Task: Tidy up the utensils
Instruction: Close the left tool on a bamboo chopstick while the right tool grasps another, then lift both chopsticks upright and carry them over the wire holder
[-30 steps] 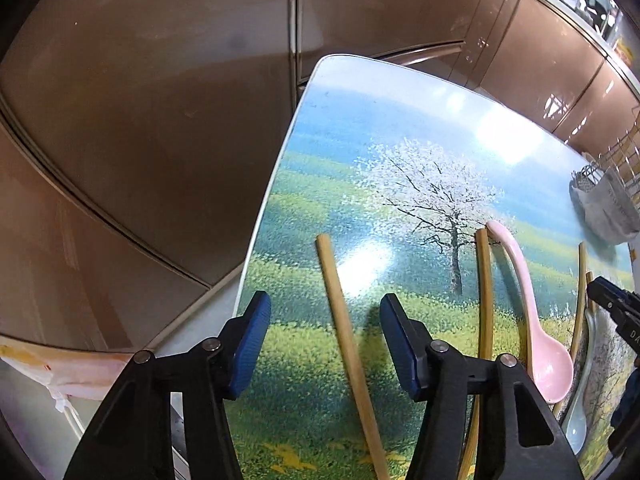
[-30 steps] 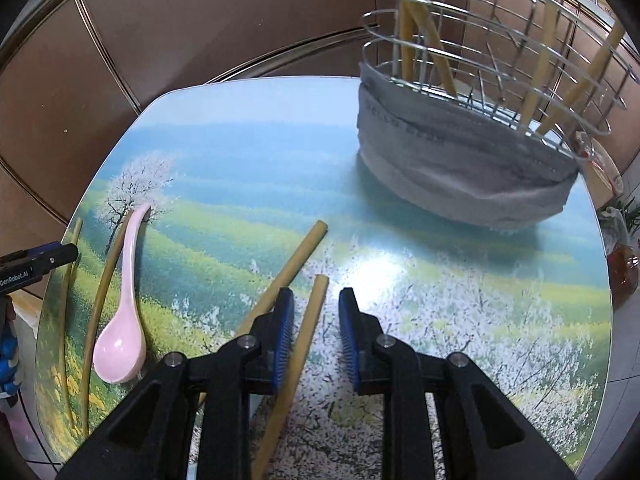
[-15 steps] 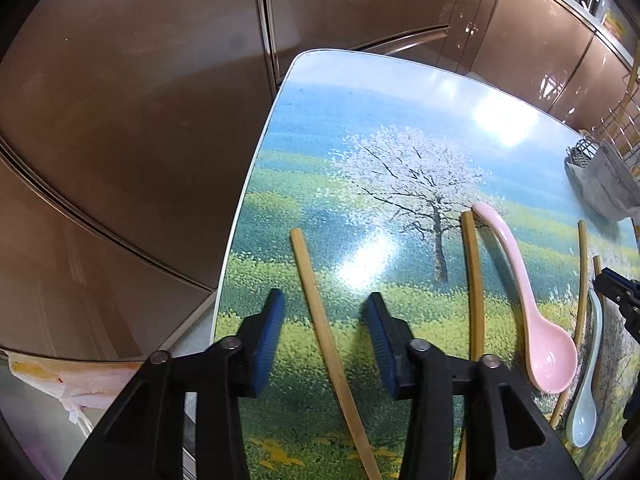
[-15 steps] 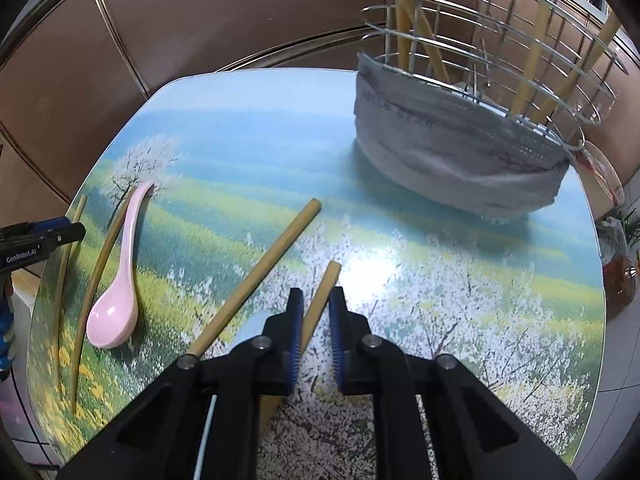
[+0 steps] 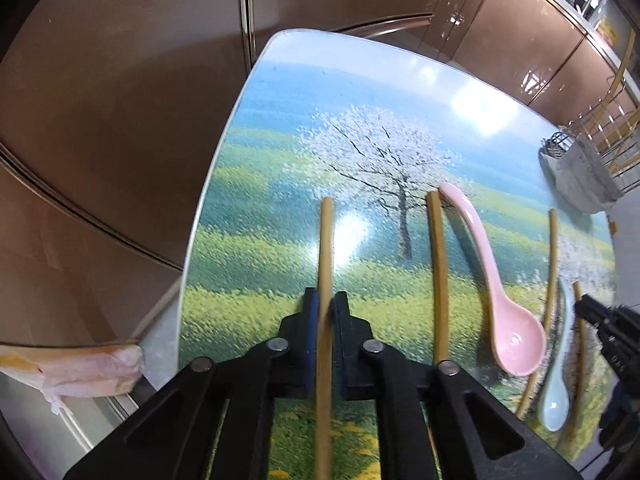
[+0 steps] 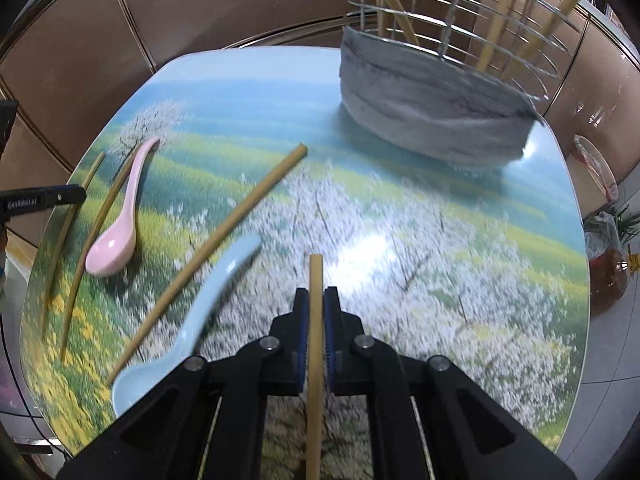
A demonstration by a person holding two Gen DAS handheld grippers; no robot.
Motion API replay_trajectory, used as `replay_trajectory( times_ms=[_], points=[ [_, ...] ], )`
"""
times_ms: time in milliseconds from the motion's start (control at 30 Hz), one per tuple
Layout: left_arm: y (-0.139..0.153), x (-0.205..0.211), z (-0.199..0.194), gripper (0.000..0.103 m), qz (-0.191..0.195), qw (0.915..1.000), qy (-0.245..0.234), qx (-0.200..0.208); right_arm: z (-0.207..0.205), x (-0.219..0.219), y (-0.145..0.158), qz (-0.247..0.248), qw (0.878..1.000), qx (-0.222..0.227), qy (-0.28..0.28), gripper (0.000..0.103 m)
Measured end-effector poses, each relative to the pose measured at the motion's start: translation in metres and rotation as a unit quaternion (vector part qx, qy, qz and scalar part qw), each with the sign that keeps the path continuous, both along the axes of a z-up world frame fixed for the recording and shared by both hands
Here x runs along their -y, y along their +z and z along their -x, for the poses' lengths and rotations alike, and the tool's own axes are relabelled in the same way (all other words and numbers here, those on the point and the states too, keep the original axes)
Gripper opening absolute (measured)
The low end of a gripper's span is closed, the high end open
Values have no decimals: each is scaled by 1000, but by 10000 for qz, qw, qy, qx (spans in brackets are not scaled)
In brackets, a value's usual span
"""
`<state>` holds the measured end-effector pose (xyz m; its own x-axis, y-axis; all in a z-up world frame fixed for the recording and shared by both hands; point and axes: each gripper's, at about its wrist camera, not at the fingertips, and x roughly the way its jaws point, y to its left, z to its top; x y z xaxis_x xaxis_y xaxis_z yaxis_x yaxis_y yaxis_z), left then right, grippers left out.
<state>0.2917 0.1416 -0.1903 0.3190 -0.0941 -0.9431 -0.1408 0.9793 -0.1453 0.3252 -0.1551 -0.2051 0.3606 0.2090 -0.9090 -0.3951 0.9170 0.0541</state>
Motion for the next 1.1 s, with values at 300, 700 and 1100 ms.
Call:
replay_trajectory(
  times_ms=[300, 700, 1100],
  points=[
    [-1, 3, 19, 6, 270, 9995, -9, 159, 34, 37, 8, -236, 9996, 61, -112, 6],
    [53, -10, 69, 6, 399, 9920, 83, 1195, 90, 87, 65, -886, 9923, 802, -314, 6],
    [104, 5, 123, 6, 476, 9793, 1, 1967, 133, 76, 116, -1238, 9790, 1572, -397, 6]
  ],
)
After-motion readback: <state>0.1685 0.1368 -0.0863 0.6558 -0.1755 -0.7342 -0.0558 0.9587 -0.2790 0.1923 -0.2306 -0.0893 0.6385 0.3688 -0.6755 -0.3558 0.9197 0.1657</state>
